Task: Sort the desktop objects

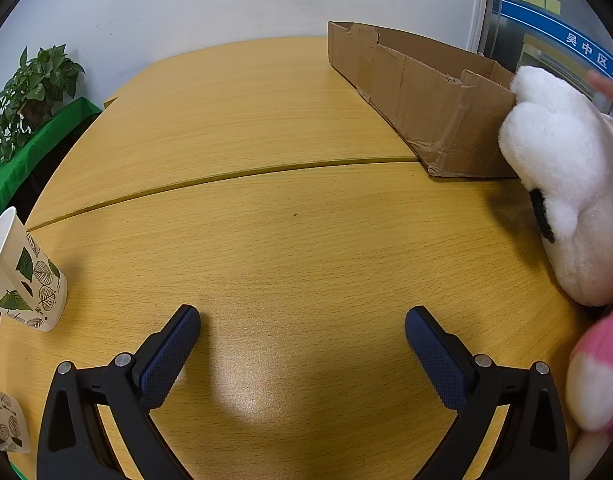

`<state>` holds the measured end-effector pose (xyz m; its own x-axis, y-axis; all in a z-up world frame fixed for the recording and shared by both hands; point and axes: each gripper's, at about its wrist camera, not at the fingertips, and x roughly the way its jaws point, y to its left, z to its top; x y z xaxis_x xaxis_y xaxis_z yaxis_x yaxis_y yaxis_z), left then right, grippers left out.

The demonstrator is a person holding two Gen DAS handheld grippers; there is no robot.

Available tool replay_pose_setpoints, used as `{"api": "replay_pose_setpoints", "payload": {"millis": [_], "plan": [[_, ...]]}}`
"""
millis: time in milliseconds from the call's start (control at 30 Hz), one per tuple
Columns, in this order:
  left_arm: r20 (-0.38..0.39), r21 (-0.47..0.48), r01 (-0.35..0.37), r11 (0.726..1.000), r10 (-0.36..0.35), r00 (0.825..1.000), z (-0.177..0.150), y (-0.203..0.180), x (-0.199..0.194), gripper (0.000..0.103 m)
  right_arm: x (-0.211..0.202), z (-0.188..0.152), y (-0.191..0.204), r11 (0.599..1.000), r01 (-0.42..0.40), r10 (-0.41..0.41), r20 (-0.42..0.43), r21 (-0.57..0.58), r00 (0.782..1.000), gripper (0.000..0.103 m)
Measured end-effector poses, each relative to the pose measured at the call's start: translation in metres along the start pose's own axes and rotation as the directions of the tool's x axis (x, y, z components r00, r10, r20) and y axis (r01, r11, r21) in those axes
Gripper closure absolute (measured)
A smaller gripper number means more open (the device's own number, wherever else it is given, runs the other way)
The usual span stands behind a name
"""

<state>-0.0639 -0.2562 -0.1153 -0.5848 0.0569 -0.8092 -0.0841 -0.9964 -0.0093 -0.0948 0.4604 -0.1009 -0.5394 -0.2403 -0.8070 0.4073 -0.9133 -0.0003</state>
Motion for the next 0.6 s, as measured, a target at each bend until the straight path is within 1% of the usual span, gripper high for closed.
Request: {"api": "replay_pose_setpoints", "payload": {"millis": [267, 433, 600], "plan": [[0.0, 0.0, 0.0, 1.0, 0.0, 1.0, 0.0, 0.0, 0.0, 0.0, 0.0, 0.0, 0.0, 1.0, 0.0, 0.0, 0.0, 0.0, 1.0, 0.0], [0.0, 0.0, 0.0, 1.0, 0.0, 1.0, 0.0, 0.0, 0.0, 0.0, 0.003, 0.004, 0.0, 1.0, 0.016, -0.016, 0.0, 0.023, 1.0, 0.0], [0.0, 0.0, 0.0, 1.0, 0.0, 1.0, 0.0, 0.0, 0.0, 0.0, 0.009, 0.013, -0.001, 0.997, 0.05, -0.05, -0.002, 0.066, 0.999, 0.0]]}}
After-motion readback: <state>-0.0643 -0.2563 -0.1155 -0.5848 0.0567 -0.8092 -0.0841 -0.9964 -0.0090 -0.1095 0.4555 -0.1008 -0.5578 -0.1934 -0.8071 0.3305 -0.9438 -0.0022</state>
